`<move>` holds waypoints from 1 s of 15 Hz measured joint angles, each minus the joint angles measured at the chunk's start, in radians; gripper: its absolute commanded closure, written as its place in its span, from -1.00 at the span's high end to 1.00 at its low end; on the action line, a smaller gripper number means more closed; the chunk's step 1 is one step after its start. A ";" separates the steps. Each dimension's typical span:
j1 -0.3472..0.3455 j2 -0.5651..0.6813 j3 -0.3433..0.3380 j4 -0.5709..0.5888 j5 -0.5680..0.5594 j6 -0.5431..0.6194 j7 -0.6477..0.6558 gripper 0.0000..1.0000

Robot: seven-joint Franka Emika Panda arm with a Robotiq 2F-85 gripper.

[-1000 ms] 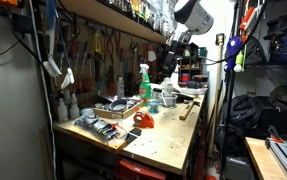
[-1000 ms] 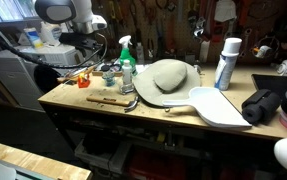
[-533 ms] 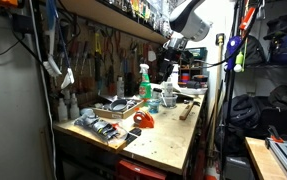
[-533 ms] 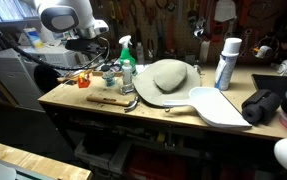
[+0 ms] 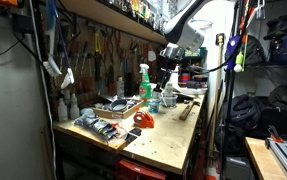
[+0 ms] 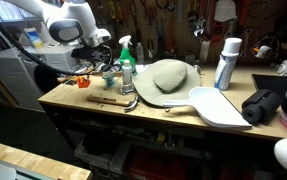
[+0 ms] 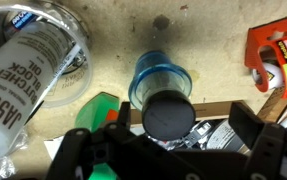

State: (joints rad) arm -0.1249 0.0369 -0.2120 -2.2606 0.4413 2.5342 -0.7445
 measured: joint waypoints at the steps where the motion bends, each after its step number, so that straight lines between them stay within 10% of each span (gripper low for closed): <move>1: -0.003 0.010 0.005 0.001 0.012 0.003 -0.009 1.00; 9: -0.036 0.056 0.047 0.011 0.126 0.016 -0.102 0.75; 15: -0.053 0.070 0.064 0.012 0.195 0.047 -0.180 -0.36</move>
State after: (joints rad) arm -0.1777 0.1069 -0.1478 -2.2489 0.6362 2.5809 -0.9243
